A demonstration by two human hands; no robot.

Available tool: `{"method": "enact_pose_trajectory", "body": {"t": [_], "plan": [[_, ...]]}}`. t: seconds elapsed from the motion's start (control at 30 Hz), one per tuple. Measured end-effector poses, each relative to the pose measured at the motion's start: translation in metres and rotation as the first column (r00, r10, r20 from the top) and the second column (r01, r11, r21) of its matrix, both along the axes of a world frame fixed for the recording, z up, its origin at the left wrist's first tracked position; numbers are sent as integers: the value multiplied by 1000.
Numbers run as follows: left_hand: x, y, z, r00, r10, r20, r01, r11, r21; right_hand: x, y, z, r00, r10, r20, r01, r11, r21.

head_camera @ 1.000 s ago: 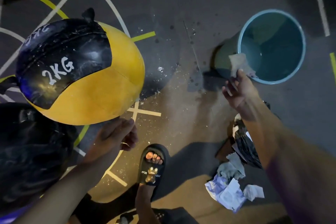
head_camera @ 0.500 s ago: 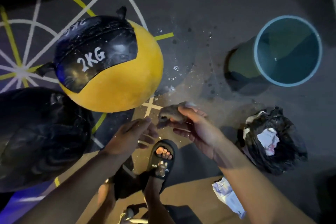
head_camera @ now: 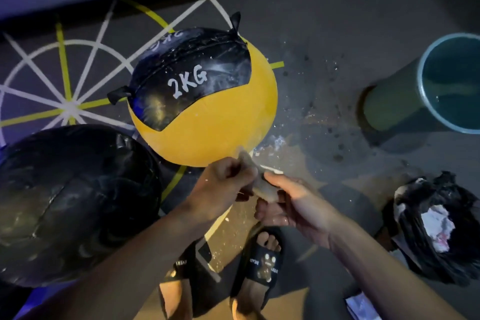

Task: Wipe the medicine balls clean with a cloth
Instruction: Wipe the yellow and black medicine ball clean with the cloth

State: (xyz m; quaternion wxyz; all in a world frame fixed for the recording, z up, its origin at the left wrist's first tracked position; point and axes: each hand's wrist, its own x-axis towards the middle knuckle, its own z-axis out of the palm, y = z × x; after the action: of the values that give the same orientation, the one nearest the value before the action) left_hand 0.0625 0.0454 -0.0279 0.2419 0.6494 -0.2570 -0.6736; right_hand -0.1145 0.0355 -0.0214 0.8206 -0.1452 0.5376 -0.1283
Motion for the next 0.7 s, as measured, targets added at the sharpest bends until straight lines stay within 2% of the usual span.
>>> {"method": "enact_pose_trajectory", "body": {"t": [0.07, 0.13, 0.2, 0.27, 0.37, 0.47, 0.57, 0.63, 0.7], "plan": [[8, -3, -7, 989, -142, 32, 145, 977, -155, -1, -2, -14, 990, 124, -62, -123, 992, 24], [15, -7, -16, 958, -269, 104, 287, 924, -253, -2, -6, -31, 952, 210, -224, -218, 976, -10], [21, -13, -25, 918, -339, 205, 389, 871, -300, 2, -15, -46, 918, 166, -359, -231, 962, -145], [24, -19, -35, 887, -379, 265, 454, 819, -351, 4, -28, -59, 907, 37, -420, -204, 910, -361], [26, -25, -49, 847, -379, 371, 517, 750, -413, 0, -39, -79, 885, -114, -452, -241, 717, -653], [30, -24, -55, 834, -381, 399, 538, 721, -436, 0, -46, -82, 829, -190, -525, -393, 469, -791], [38, -21, -49, 821, -356, 446, 563, 631, -534, 9, -50, -65, 867, -84, -491, -452, 280, -847], [44, -15, -37, 810, -341, 478, 583, 566, -583, 17, -45, -47, 892, 59, -447, -445, 284, -850], [53, -6, -20, 805, -324, 497, 589, 539, -602, 22, -36, -27, 899, 167, -405, -438, 356, -826]]}}
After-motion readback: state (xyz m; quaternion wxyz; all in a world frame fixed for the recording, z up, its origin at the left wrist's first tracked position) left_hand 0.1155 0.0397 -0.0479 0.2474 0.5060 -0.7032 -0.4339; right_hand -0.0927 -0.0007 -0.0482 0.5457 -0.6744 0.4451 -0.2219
